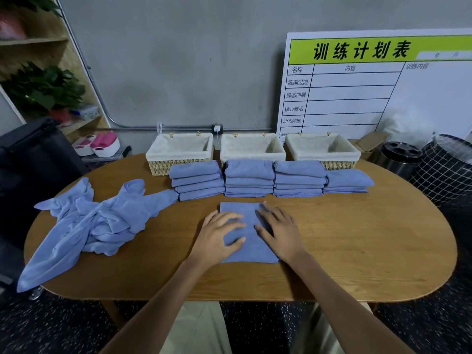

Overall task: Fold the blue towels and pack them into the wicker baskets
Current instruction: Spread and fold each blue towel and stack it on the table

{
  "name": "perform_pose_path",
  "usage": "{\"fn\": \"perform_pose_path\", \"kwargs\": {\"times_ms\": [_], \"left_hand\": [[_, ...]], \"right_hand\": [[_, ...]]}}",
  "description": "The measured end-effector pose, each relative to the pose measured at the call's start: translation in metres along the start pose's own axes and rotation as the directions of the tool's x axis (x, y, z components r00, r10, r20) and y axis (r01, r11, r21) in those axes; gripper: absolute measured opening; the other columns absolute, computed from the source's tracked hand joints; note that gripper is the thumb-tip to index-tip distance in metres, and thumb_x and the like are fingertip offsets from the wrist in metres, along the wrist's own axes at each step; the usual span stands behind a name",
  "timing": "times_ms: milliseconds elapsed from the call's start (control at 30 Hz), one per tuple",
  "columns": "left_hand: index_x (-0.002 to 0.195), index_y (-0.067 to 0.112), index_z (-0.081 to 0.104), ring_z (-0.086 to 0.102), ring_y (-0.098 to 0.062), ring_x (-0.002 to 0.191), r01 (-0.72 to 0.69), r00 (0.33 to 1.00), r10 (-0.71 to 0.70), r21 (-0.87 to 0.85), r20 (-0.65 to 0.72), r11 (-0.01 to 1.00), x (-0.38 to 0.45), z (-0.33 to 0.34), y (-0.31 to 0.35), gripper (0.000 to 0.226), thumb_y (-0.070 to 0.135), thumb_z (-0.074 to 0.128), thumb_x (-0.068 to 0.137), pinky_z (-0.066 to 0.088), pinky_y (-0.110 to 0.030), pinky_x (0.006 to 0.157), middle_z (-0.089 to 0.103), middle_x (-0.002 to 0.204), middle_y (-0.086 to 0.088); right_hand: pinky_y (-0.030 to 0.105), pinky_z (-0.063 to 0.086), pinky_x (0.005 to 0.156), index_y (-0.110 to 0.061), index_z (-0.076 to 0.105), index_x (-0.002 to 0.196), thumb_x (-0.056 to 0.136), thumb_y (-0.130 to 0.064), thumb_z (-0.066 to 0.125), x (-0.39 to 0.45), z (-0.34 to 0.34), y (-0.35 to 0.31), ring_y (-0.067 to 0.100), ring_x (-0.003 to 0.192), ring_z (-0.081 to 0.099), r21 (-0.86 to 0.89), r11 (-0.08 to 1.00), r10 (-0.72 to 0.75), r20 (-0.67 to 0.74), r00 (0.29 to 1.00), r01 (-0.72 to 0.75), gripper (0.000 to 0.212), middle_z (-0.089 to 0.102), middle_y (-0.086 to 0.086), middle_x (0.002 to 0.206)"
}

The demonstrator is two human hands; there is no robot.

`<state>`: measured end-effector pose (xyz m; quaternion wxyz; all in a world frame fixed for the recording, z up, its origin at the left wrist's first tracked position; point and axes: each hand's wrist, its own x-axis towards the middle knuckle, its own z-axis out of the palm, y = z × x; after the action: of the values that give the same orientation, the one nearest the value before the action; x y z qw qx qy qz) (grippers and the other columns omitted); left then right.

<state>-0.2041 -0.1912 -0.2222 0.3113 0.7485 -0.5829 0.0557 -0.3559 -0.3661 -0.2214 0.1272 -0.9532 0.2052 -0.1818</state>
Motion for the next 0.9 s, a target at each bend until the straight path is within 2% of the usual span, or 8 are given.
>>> {"fn": "perform_pose_path", "kwargs": {"times_ms": [67, 167, 300, 433, 567, 733, 833, 900], "left_hand": [[0.109, 0.029, 0.075, 0.055, -0.001, 0.121, -0.044, 0.999, 0.046, -0.124, 0.013, 0.991, -0.006, -0.001, -0.001, 0.027, 0.048, 0.061, 0.093, 0.039, -0.048, 0.107, 0.063, 0.127, 0.02], [0.112, 0.035, 0.074, 0.05, 0.001, 0.127, 0.048, 0.992, -0.02, -0.229, 0.124, 0.972, -0.01, -0.006, -0.001, 0.032, 0.055, 0.066, 0.089, 0.037, -0.045, 0.111, 0.059, 0.131, 0.025], [0.117, 0.04, 0.073, 0.042, 0.001, 0.136, -0.036, 0.99, 0.06, -0.184, 0.128, 0.982, -0.013, -0.007, 0.001, 0.044, 0.067, 0.069, 0.082, 0.032, -0.045, 0.115, 0.054, 0.14, 0.024], [0.116, 0.04, 0.074, 0.042, -0.004, 0.138, -0.11, 0.99, 0.117, -0.091, 0.074, 0.99, -0.015, -0.001, 0.0, 0.048, 0.072, 0.065, 0.081, 0.03, -0.052, 0.115, 0.053, 0.143, 0.021], [0.11, 0.042, 0.075, 0.045, -0.004, 0.136, -0.098, 0.994, 0.099, -0.03, 0.035, 0.995, -0.016, -0.002, 0.002, 0.041, 0.071, 0.053, 0.089, 0.03, -0.053, 0.114, 0.056, 0.14, 0.023], [0.107, 0.042, 0.077, 0.037, 0.006, 0.138, 0.003, 0.992, 0.004, -0.055, 0.129, 0.998, -0.014, -0.008, 0.006, 0.041, 0.067, 0.048, 0.093, 0.021, -0.048, 0.119, 0.053, 0.139, 0.03], [0.101, 0.04, 0.078, 0.038, 0.007, 0.137, 0.044, 0.99, -0.022, -0.157, 0.138, 0.987, -0.014, -0.01, 0.005, 0.041, 0.065, 0.047, 0.094, 0.023, -0.05, 0.117, 0.055, 0.136, 0.031], [0.113, 0.038, 0.073, 0.043, 0.004, 0.135, 0.048, 0.993, -0.023, -0.216, 0.12, 0.975, -0.014, -0.012, 0.005, 0.043, 0.067, 0.046, 0.094, 0.026, -0.05, 0.117, 0.057, 0.134, 0.029]], "right_hand": [[0.047, 0.041, 0.106, -0.024, 0.062, 0.131, 0.1, -0.059, 0.032, -0.003, 0.003, 0.003, 0.024, 0.134, 0.046, -0.007, 0.998, -0.056, -0.112, 0.992, 0.056, 0.056, 0.052, -0.006, 0.146], [0.042, 0.035, 0.108, -0.027, 0.065, 0.129, 0.097, -0.06, 0.032, -0.003, 0.005, 0.003, 0.022, 0.132, 0.049, 0.052, 0.998, -0.02, -0.066, 0.998, 0.024, 0.057, 0.057, -0.009, 0.141], [0.044, 0.034, 0.11, -0.027, 0.066, 0.128, 0.094, -0.057, 0.039, -0.003, 0.009, 0.005, 0.024, 0.134, 0.046, 0.068, 0.997, -0.02, -0.109, 0.994, 0.027, 0.053, 0.058, -0.007, 0.141], [0.049, 0.044, 0.103, -0.025, 0.075, 0.111, 0.095, -0.045, 0.054, -0.014, 0.004, 0.004, 0.014, 0.123, 0.053, 0.193, 0.964, -0.122, -0.281, 0.952, 0.18, 0.033, 0.067, -0.011, 0.125], [0.044, 0.038, 0.111, -0.031, 0.07, 0.12, 0.094, -0.061, 0.053, -0.037, -0.002, 0.003, 0.006, 0.135, 0.046, 0.324, 0.911, -0.237, -0.099, 0.967, 0.256, 0.043, 0.06, -0.014, 0.135], [0.036, 0.024, 0.117, -0.034, 0.051, 0.141, 0.086, -0.073, 0.052, -0.045, -0.005, 0.013, 0.01, 0.146, 0.031, 0.18, 0.919, -0.358, 0.014, 0.933, 0.35, 0.067, 0.042, -0.012, 0.153], [0.03, 0.037, 0.102, -0.028, 0.064, 0.123, 0.092, -0.054, 0.057, -0.037, -0.002, 0.011, 0.007, 0.123, 0.057, 0.157, 0.911, -0.359, -0.153, 0.921, 0.381, 0.042, 0.064, -0.011, 0.13], [0.018, 0.033, 0.094, -0.025, 0.069, 0.112, 0.091, -0.047, 0.059, -0.031, -0.005, 0.009, 0.002, 0.092, 0.063, 0.213, 0.918, -0.289, -0.222, 0.931, 0.335, 0.032, 0.073, -0.013, 0.106]]}}
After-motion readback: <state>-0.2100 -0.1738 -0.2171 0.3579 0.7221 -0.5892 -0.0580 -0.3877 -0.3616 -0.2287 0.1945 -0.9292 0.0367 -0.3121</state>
